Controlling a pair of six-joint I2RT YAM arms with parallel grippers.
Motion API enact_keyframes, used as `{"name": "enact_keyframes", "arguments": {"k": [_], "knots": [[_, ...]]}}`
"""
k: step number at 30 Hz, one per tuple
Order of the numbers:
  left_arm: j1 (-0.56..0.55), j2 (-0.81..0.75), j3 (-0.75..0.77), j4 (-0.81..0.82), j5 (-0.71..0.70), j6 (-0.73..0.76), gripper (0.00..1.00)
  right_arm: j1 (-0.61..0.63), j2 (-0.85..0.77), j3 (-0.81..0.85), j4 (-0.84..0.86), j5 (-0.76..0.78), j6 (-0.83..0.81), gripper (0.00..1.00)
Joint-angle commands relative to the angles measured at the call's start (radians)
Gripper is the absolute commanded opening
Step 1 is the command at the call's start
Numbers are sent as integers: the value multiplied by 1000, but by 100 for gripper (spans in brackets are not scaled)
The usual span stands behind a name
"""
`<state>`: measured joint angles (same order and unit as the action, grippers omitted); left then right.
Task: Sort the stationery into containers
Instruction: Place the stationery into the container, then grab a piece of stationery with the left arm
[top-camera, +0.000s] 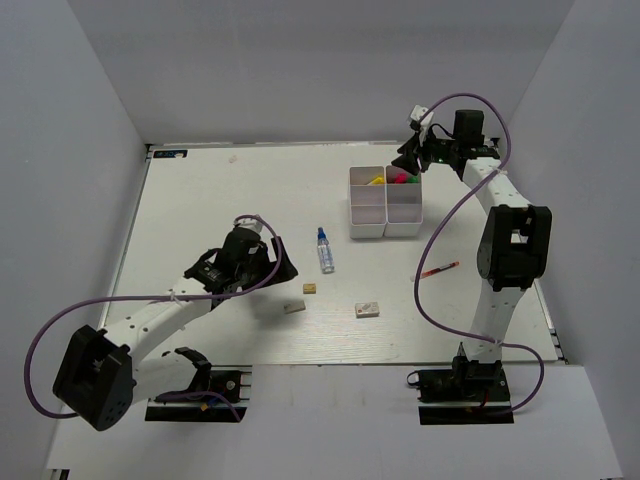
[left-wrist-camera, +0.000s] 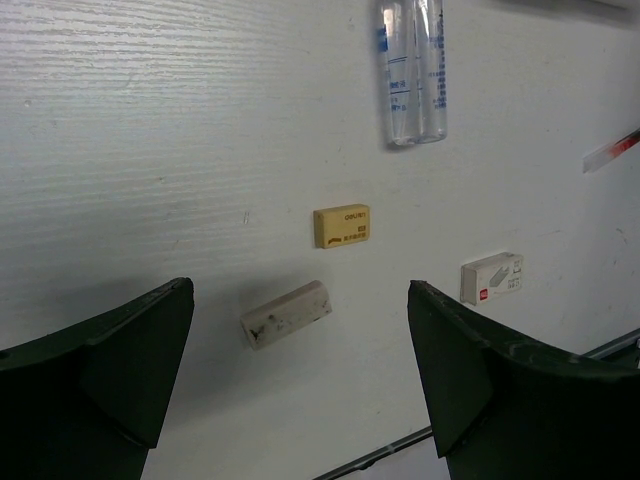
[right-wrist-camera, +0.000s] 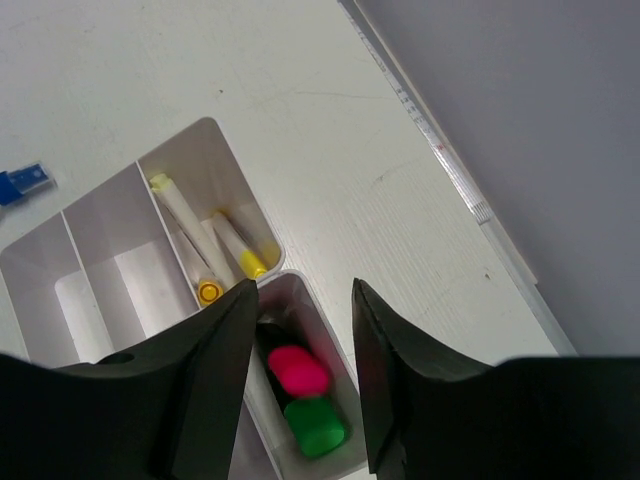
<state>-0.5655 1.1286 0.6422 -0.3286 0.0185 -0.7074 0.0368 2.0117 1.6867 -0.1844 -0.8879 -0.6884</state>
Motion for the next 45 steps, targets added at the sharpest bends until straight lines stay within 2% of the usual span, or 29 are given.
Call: {"name": "enact_keyframes", "arguments": {"k": [1,6,7,8,11,12,13,14,15,16,17,18,19,22,25,29,41,45], "knots": [[3,2,28,11,8,-3,97,-3,-5,-13,-12,-6,-25,49],[3,23,56,42,17,-3,97,-5,-57,-36,5,-26,-5,48],[-7,45,75,42,17,-3,97,-11,-83,-44,20,-13,83,46],[-7,62,89,51,17,-3,97,-17,-117,-59,31,-5,113,34],[-7,162,164,51,17,-3,84,-23,-191,-90,43,59,264,0],[-7,196,187,51,35,-3,71,-23,-205,-107,21,87,289,0],[-7,229,239,51,35,-3,65,-53,-249,-116,-15,108,364,0],[-16,296,267,27,46,8,59,-57,-263,-120,-47,113,365,0],[-16,330,325,16,46,8,52,-61,-277,-145,-94,103,365,2],[-16,361,355,4,46,8,52,-72,-321,-157,-143,102,356,17],[-16,391,379,-22,46,8,52,-75,-343,-171,-167,109,351,55],[-16,451,434,-39,46,8,58,-83,-356,-209,-214,115,340,78],[-16,480,465,-61,35,8,62,-89,-416,-249,-228,115,336,90],[-16,598,585,-138,25,-1,69,-103,-519,-372,-253,136,319,90],[-16,680,687,-203,24,-1,69,-120,-587,-508,-236,162,329,90],[-25,790,786,-279,12,-1,69,-141,-681,-603,-190,167,352,90],[-53,955,965,-348,21,-1,69,-161,-726,-688,-153,141,395,90],[-62,967,956,-359,21,-1,60,-161,-726,-691,-156,153,401,90]]}}
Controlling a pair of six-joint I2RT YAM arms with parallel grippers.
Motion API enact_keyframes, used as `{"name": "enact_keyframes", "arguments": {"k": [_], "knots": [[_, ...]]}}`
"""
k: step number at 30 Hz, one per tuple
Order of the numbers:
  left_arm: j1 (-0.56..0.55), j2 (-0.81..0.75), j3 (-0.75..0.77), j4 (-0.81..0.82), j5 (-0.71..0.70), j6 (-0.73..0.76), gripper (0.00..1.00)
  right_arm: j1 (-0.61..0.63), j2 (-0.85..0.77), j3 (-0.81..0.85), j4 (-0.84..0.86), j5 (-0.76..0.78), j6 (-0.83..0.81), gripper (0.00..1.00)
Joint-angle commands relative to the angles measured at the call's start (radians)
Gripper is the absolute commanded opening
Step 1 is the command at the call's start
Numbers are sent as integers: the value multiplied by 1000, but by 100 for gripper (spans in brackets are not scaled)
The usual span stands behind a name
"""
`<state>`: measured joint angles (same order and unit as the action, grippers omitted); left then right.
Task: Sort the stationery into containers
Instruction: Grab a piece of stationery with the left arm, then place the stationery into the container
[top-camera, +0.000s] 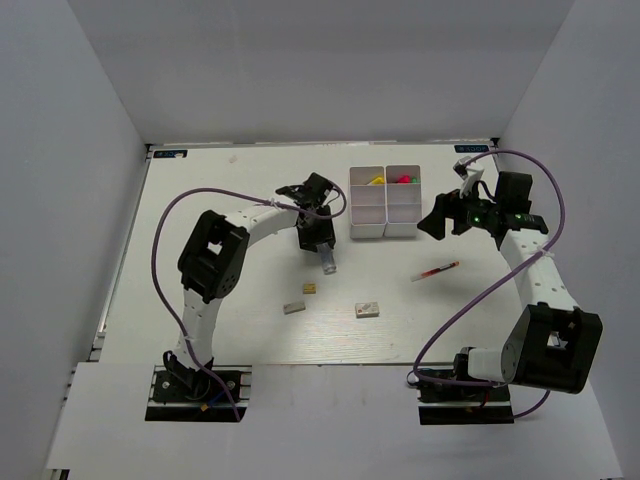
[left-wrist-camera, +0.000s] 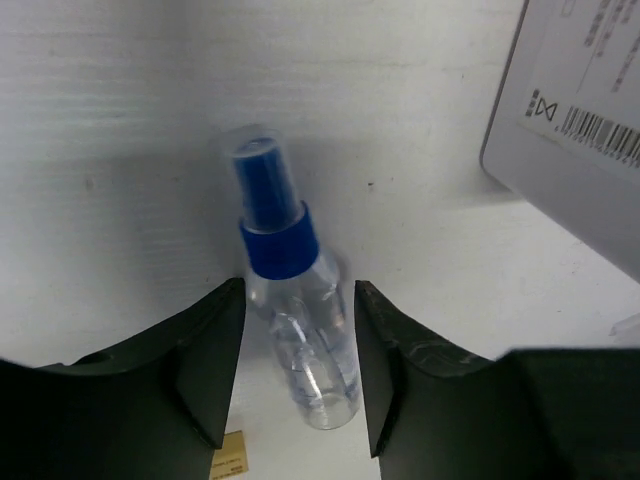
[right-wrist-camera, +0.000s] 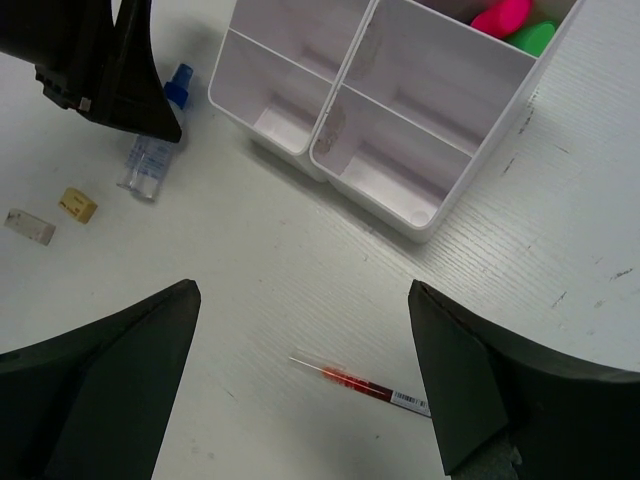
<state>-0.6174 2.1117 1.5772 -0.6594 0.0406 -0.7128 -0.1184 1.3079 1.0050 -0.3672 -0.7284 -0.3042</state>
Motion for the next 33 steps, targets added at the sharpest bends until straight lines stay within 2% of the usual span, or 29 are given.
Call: {"name": "enact_keyframes", "arguments": {"k": [1,2,5,6,9,13,17,18,19,21,22,24,33], "knots": [[-10,-16,8,-28,-1,4,57,-6,-21,-6,28,-5,19,90],[-10,-16,-6,-28,-1,4,55,-6,-18,-6,19,-9,17,90],[-10,-16,-16,-28,-1,4,41,-7,-15,-5,4,-32,13,90],[-10,-16,-16,-28,-1,4,30,-6,-16,-6,2,-35,13,90],[-10,-48,-25,-19,-10,4,13,-7,-24,-14,2,-45,14,90],[-10,-146,-68,43,-10,74,7,-15,-46,-26,10,-26,23,90],[-10,-329,-172,252,102,206,3,-27,-35,-43,-9,0,14,90],[-10,-364,-221,359,116,248,3,-30,-26,-40,-28,-55,-59,88],[-10,-416,-242,406,136,263,3,-33,-19,-39,-65,-71,-71,81],[-10,-444,-284,495,147,294,3,-35,1,-39,-78,-123,-94,56],[-10,-444,-284,554,160,321,5,-38,10,-37,-90,-126,-98,26],[-10,-418,-260,592,189,355,5,-38,14,-37,-93,-137,-111,0],[-10,-216,-28,693,284,527,7,-40,19,-26,-151,-137,-190,0]]}}
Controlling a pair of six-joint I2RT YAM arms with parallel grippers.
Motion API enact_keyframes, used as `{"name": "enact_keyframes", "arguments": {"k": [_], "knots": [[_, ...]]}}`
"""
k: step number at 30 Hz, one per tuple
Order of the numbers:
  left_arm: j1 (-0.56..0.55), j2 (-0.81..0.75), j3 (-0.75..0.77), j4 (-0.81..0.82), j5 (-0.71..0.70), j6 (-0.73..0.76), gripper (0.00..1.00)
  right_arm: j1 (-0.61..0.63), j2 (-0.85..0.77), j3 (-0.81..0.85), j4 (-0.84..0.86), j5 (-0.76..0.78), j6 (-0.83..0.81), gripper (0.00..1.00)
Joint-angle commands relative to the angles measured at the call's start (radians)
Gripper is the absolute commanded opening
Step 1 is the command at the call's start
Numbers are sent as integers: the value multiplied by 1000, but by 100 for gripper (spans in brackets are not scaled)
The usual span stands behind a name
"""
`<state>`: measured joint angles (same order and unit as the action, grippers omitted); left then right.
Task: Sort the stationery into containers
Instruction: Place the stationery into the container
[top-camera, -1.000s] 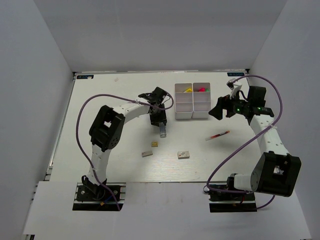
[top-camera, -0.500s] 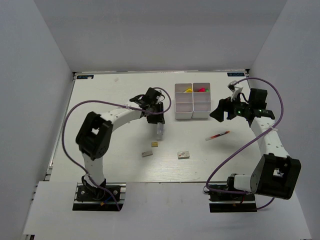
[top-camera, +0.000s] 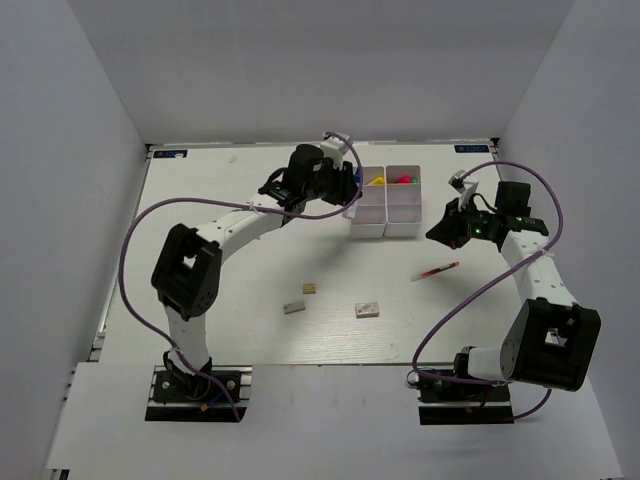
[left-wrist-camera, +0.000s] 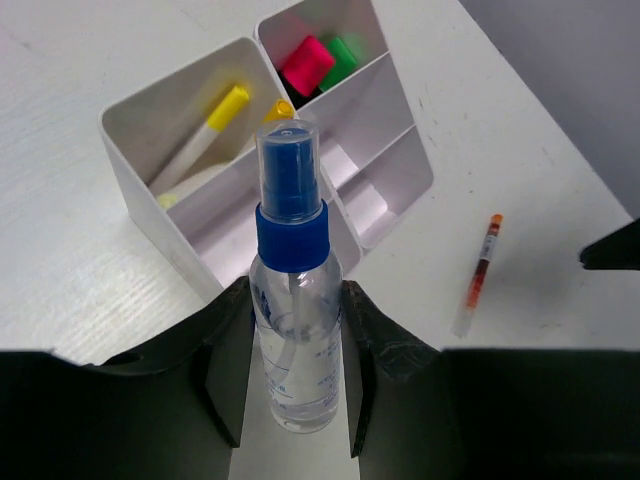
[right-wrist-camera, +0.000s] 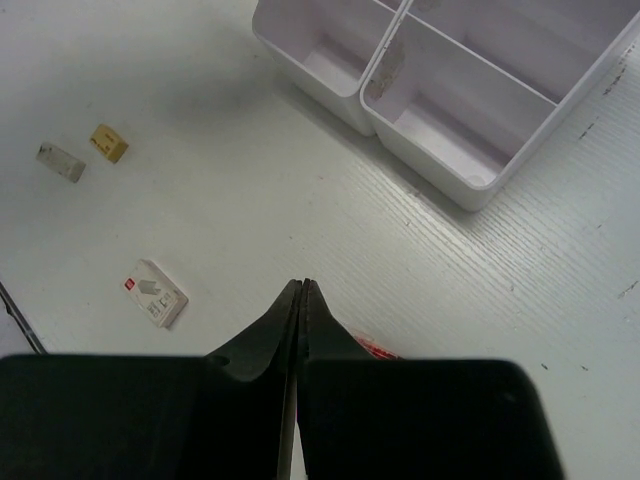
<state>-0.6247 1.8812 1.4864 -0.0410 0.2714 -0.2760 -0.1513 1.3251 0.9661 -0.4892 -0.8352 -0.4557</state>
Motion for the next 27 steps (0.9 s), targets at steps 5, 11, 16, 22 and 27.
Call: {"name": "enact_keyframes", "arguments": {"k": [5,11,16,22,27], "knots": [[6,56,100,194,54,139,7,-10,-1,-6,-25,-41,-40,0],[6,111,170,216,77,130,8,-7,5,-20,-25,-47,-46,0],[6,150,179,300,62,121,15,-8,16,-17,-34,-54,-52,0],[-3,210,210,286,6,139,30,-11,26,-4,-45,-61,-61,6],[-3,243,232,286,-17,139,40,-11,31,-7,-52,-71,-60,8]]}}
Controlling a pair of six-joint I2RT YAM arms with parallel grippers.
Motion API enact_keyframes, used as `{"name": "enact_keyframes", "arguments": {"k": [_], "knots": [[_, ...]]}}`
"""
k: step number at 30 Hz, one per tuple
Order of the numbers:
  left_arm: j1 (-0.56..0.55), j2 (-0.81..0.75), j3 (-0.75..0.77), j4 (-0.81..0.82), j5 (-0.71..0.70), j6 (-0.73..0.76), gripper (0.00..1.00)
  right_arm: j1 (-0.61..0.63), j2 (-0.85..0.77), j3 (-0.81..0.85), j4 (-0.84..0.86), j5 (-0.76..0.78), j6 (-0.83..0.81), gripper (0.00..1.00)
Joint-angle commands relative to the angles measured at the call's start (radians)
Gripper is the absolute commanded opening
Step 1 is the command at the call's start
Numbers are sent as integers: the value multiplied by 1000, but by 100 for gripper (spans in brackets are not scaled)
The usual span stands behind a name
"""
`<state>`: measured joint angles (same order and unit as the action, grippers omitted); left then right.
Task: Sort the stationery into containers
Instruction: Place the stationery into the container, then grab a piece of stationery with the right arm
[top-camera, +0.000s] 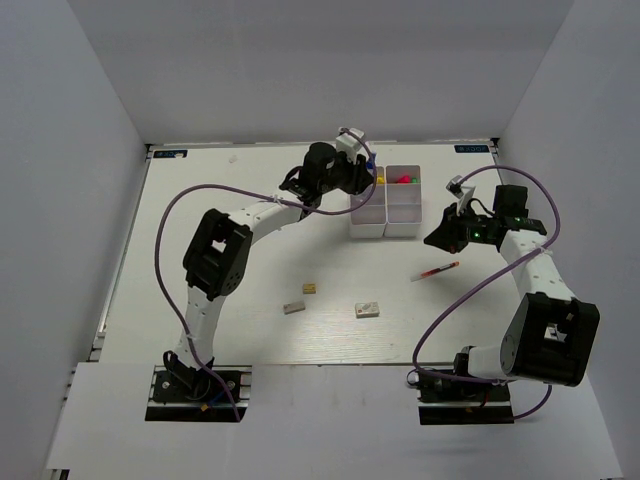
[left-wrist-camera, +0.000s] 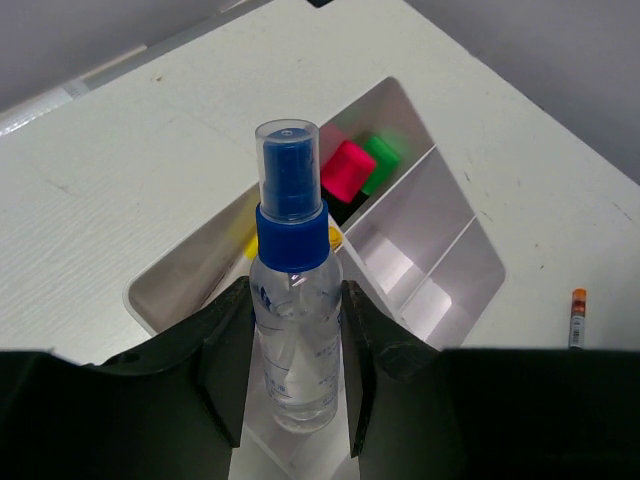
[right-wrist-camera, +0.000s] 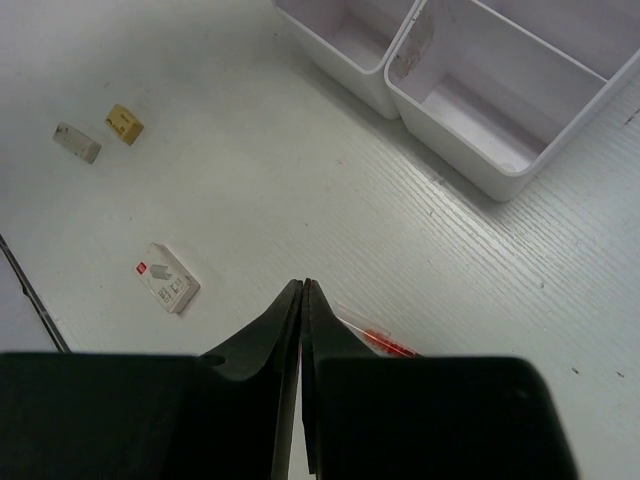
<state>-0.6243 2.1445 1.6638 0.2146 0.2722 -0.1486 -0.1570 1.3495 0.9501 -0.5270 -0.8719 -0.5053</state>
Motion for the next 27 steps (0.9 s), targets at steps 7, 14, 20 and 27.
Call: {"name": "enact_keyframes", "arguments": {"k": [7,14,20,27], "knots": [[-3,-11,63,22,-18,12,56,-10,13,7,-21,-44,-18,13],[-3,-57,44,57,-4,3,66,-10,34,26,-53,-65,-56,44],[-3,-219,-28,16,-4,-54,68,-10,49,81,-206,-111,-389,56],[18,-519,-240,-329,-181,-201,88,-3,97,104,-381,65,-906,56]]}}
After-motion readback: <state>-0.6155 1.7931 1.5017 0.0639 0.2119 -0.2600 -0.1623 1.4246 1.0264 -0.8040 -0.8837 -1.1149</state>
